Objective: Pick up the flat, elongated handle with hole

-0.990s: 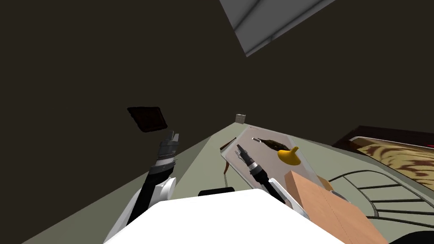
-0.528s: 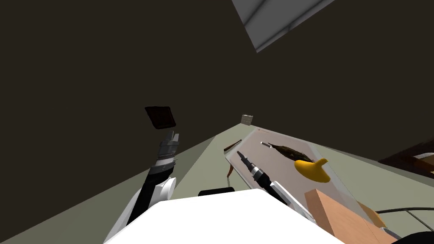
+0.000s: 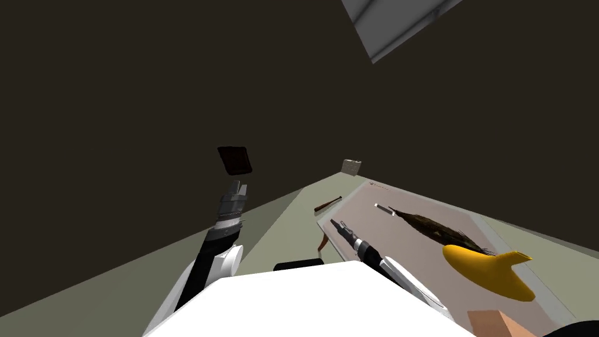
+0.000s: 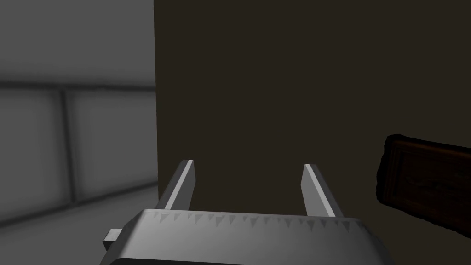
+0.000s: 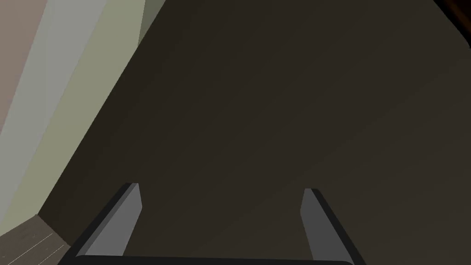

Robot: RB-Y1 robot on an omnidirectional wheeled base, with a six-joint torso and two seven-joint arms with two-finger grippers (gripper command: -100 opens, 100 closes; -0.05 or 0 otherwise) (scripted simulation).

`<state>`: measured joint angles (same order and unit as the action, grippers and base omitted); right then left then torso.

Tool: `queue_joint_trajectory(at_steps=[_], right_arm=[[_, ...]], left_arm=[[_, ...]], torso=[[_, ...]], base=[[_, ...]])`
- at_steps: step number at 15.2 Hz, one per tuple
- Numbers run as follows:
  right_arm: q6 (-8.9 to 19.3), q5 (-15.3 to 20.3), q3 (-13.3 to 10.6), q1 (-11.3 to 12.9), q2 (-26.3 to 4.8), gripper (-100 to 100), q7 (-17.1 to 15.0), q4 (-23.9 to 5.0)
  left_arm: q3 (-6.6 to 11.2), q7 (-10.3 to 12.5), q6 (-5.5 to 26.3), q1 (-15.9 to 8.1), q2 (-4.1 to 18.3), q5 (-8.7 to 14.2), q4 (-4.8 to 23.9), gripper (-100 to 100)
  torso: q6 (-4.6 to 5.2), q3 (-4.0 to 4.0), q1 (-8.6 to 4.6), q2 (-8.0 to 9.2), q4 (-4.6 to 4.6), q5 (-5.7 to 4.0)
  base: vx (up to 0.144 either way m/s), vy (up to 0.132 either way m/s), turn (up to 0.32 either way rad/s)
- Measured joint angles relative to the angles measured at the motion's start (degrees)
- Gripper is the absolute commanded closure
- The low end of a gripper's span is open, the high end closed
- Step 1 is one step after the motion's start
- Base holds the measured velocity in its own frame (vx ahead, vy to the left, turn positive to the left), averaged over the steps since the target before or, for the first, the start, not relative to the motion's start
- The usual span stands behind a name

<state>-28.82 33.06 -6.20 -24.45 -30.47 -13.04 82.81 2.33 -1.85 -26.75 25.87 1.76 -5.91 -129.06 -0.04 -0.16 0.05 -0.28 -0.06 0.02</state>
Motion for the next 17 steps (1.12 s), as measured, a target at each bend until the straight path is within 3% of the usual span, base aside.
queue_joint_trajectory(at_steps=[3, 9, 14, 17], right_arm=[[0.6, 3.9, -0.4, 0.6, -1.2, -100, -0.7, -4.6], [1.6, 9.7, -0.8, 0.2, -3.2, -100, -1.9, -9.6], [2.0, 14.0, -1.0, 1.3, -3.7, -100, -2.2, -15.6], [2.4, 17.0, -1.2, 0.7, -5.4, -100, -3.2, -18.4]], left_arm=[[0.00, 0.0, 0.0, 0.0, 0.0, 0.0, 0.0, 0], [0.00, 0.0, 0.0, 0.0, 0.0, 0.0, 0.0, 0], [0.00, 0.0, 0.0, 0.0, 0.0, 0.0, 0.0, 0], [0.01, 0.0, 0.0, 0.0, 0.0, 0.0, 0.0, 0]], torso=[[0.02, -0.01, -0.01, 0.00, -0.01, -0.01], [0.01, 0.04, 0.01, 0.07, 0.01, 0.00], [0.02, 0.06, -0.01, 0.10, 0.02, -0.01], [0.04, 0.03, -0.03, 0.06, 0.01, 0.00]], base=[[0.062, -0.005, 0.182], [0.048, -0.008, 0.153], [0.047, -0.013, 0.160], [0.053, -0.018, 0.152]])
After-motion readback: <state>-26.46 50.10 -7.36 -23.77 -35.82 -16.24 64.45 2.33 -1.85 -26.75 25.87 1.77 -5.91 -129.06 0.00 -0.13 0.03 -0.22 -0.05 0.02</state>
